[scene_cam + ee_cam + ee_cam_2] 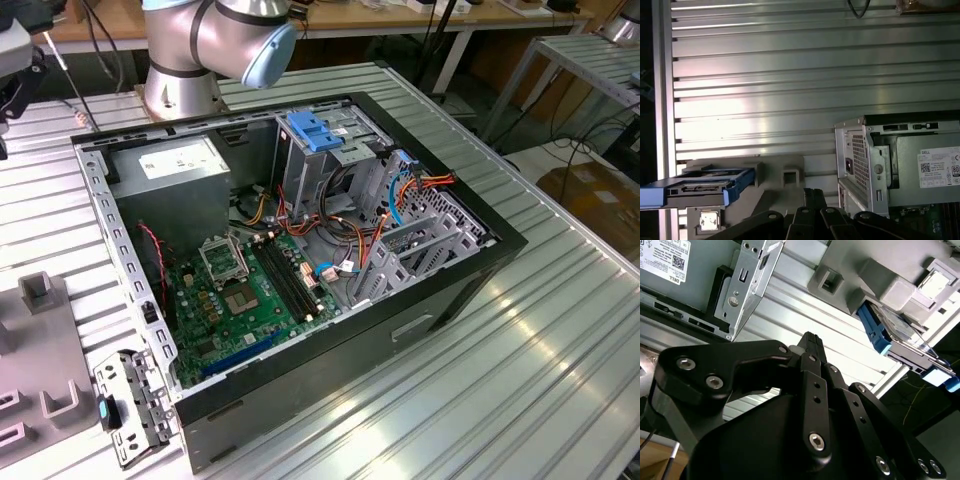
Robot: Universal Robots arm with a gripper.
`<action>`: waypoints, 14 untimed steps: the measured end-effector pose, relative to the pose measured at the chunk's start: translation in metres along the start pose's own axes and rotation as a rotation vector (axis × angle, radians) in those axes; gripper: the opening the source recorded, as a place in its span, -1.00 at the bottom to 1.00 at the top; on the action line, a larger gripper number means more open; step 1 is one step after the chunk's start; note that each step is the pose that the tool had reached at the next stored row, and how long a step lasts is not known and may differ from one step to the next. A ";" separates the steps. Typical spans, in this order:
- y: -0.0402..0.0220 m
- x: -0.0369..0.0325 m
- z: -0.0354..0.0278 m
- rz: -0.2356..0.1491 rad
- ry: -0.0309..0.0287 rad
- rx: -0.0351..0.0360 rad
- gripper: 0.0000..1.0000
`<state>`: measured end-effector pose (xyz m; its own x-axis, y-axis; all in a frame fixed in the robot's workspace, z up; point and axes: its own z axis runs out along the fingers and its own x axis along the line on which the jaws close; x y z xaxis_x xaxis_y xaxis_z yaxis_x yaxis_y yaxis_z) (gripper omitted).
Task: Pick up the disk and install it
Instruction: 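Reach for the disk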
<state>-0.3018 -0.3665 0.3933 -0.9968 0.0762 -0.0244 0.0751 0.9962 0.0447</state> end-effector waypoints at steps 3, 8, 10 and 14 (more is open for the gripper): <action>0.0000 0.0066 -0.0002 0.000 0.0000 0.0000 -0.79; 0.0002 0.0225 -0.0005 0.000 0.0000 0.0000 -0.79; 0.0003 0.0302 -0.0007 0.000 0.0000 0.0000 -0.79; 0.0005 0.0431 -0.0011 0.000 0.0001 0.0001 -0.79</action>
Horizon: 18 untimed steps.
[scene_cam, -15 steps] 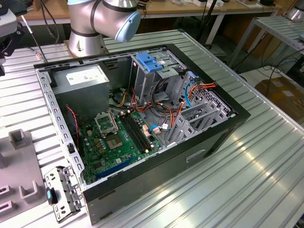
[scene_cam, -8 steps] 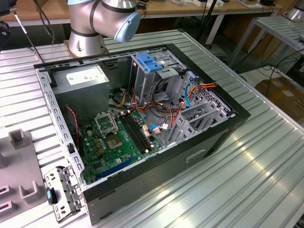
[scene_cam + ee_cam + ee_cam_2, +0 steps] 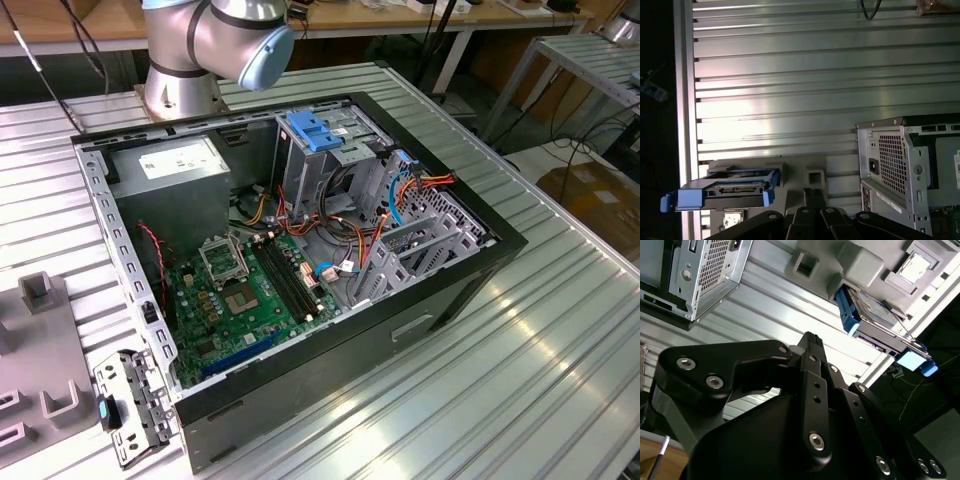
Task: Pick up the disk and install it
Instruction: 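Reach for the disk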
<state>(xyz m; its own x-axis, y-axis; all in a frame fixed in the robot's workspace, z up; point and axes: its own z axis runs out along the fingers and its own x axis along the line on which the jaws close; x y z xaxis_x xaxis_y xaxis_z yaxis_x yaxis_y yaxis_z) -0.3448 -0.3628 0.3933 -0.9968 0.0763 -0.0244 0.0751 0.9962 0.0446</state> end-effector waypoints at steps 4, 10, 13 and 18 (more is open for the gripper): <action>0.0000 0.0118 -0.0002 0.000 0.0000 -0.0001 -0.79; 0.0001 0.0371 -0.0008 0.000 -0.0001 -0.0001 -0.79; 0.0000 0.0467 -0.0011 0.000 -0.0001 -0.0001 -0.79; -0.0001 0.0672 -0.0016 0.000 -0.0002 -0.0001 -0.79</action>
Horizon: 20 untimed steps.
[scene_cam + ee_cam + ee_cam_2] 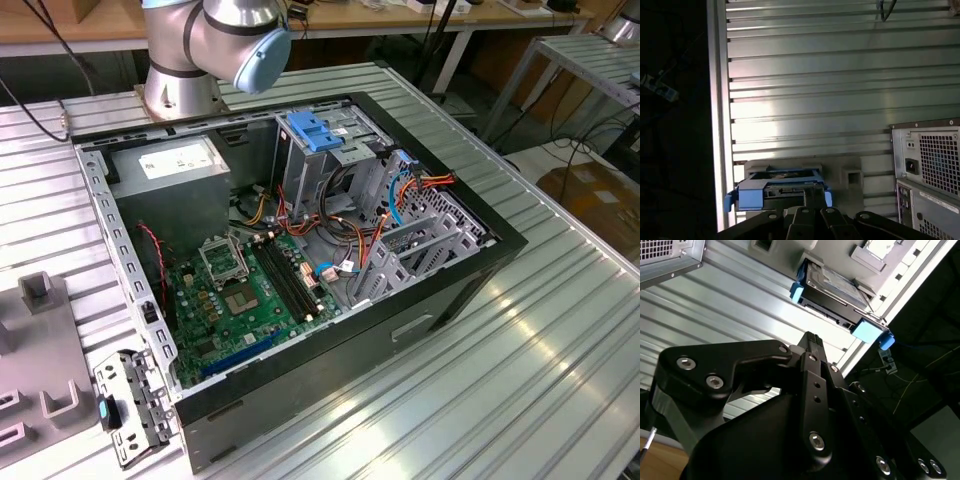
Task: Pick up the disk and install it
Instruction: 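Reach for the disk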
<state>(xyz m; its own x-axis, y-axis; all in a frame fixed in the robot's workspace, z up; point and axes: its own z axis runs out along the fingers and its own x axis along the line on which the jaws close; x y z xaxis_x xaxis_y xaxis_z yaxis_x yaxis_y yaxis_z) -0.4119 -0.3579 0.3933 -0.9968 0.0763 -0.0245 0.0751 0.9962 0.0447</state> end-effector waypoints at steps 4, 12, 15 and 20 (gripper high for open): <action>-0.0002 0.0123 -0.0004 0.000 0.0001 0.0000 -0.79; -0.0004 0.0166 -0.0004 0.000 0.0000 0.0000 -0.79; -0.0015 0.0300 -0.0009 0.000 0.0001 0.0001 -0.79; -0.0022 0.0345 -0.0010 0.000 0.0002 0.0000 -0.79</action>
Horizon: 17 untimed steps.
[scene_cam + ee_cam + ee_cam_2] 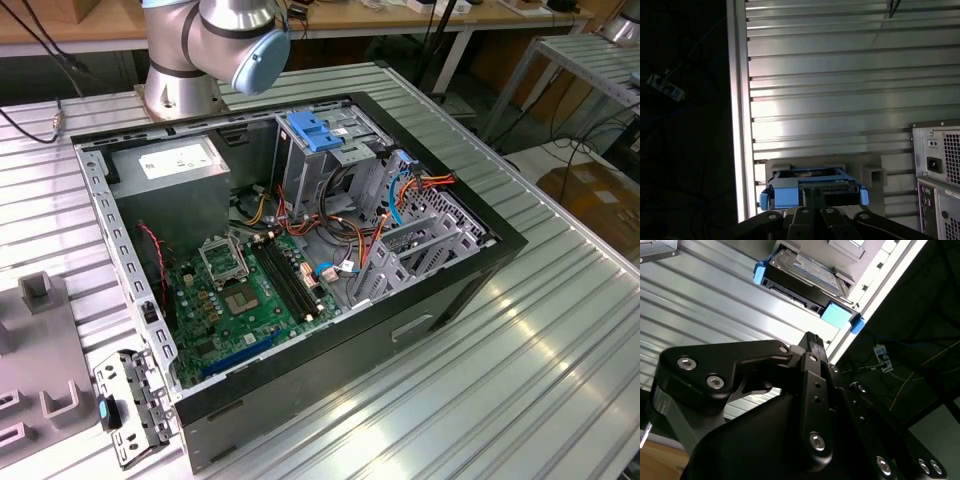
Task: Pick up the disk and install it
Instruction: 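Reach for the disk, then pick up the disk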
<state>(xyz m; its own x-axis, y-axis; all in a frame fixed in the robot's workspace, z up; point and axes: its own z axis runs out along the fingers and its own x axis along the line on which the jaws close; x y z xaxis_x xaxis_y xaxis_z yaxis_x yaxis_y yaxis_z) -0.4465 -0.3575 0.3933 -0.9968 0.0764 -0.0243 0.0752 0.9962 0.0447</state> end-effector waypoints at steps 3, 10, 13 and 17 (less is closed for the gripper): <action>-0.0014 0.0029 -0.0002 0.001 0.0000 0.0001 -0.79; -0.0144 0.0107 0.0000 0.002 0.0167 0.0013 -0.79; -0.0218 0.0111 0.0007 0.002 0.0216 0.0017 -0.79; -0.0218 0.0112 0.0006 0.002 0.0220 0.0018 -0.79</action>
<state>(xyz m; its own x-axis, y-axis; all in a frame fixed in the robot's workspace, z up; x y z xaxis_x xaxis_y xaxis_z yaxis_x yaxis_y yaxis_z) -0.4593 -0.3784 0.3914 -0.9970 0.0772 -0.0023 0.0770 0.9961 0.0430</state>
